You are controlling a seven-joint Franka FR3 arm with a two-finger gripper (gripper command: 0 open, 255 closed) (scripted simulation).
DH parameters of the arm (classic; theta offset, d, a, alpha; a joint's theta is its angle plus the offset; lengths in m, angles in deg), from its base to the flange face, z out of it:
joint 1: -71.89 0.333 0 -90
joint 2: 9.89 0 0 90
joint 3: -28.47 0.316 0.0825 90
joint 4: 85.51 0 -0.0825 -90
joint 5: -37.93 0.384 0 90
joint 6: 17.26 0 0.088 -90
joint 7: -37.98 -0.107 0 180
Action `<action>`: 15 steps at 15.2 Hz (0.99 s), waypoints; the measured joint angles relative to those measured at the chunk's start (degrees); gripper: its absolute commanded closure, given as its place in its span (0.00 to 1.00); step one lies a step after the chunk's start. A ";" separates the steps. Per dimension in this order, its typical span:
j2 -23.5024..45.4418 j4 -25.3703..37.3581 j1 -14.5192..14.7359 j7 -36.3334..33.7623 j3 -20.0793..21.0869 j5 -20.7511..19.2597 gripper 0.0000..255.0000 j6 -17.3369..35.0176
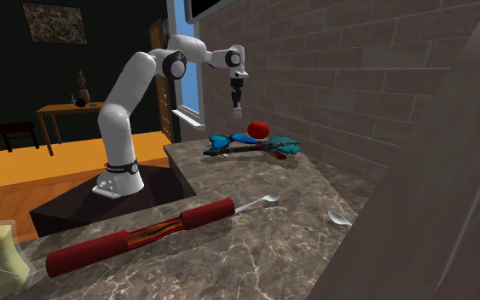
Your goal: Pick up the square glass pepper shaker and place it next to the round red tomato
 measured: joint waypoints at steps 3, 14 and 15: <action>-0.42 -2.89 -0.48 -0.13 0.01 0.06 1.00 2.42; -0.02 -10.96 -1.48 -0.67 -0.29 -0.34 1.00 10.71; 0.30 -11.36 -1.45 -0.78 -0.36 -0.47 1.00 11.43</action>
